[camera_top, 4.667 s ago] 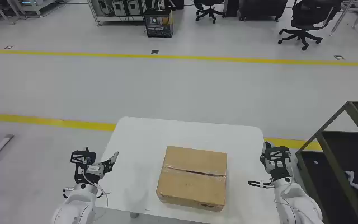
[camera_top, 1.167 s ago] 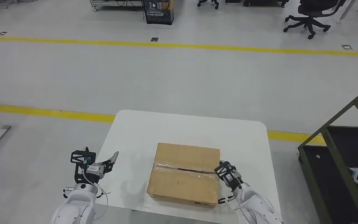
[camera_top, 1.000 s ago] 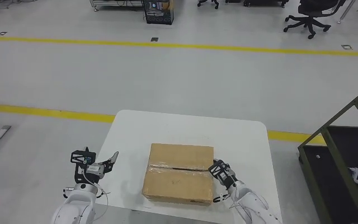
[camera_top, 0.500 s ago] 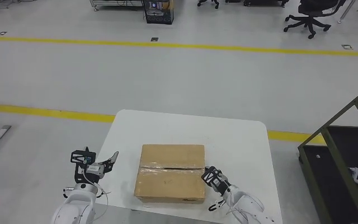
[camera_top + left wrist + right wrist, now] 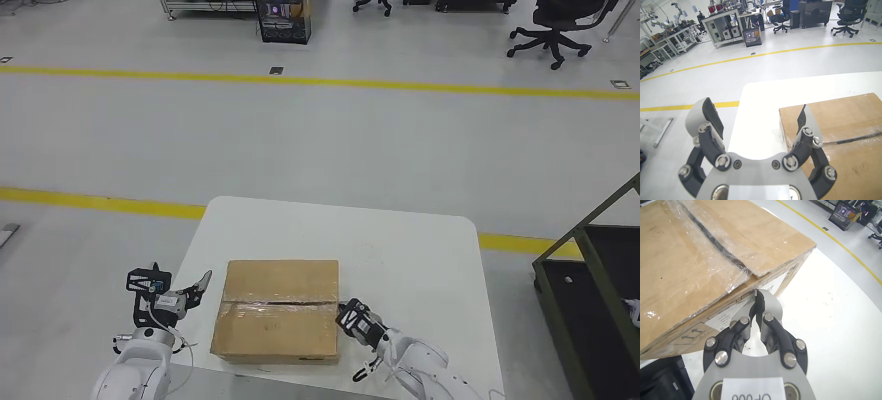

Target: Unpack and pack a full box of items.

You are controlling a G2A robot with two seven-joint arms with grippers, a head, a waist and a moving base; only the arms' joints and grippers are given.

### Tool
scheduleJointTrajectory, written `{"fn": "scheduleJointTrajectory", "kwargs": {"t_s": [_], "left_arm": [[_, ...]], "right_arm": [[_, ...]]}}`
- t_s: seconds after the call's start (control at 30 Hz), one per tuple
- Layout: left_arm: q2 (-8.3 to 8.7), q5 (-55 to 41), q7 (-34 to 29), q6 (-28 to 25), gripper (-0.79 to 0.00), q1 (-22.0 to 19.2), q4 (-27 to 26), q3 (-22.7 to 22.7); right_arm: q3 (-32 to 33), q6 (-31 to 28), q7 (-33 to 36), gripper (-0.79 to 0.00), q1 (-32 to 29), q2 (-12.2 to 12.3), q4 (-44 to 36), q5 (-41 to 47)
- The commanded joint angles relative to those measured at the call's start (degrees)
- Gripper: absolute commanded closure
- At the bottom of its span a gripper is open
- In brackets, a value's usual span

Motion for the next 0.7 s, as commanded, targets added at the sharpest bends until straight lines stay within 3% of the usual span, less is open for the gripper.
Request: {"fn": "scheduleJointTrajectory", "kwargs": {"t_s": [0.0,0.3,0.5,0.67], "left_arm": [[0.00,0.0,0.0,0.0,-0.785,0.0,0.0,0.0],[0.00,0.0,0.0,0.0,-0.785,0.0,0.0,0.0],[0.00,0.0,0.0,0.0,-0.785,0.0,0.0,0.0],[0.00,0.0,0.0,0.0,-0.785,0.0,0.0,0.0]], "right_arm": [[1.3,0.1,-1.0,0.000,-0.6,0.3,-0.4,0.7],[17.8,5.6,-4.5,0.000,-10.4,3.9,-11.2,-0.8],[27.4,4.3,-8.4,0.000,-20.0,5.6,-21.8,0.3],[31.0,2.6,-10.0,0.000,-24.3,6.2,-25.9,0.3]]}}
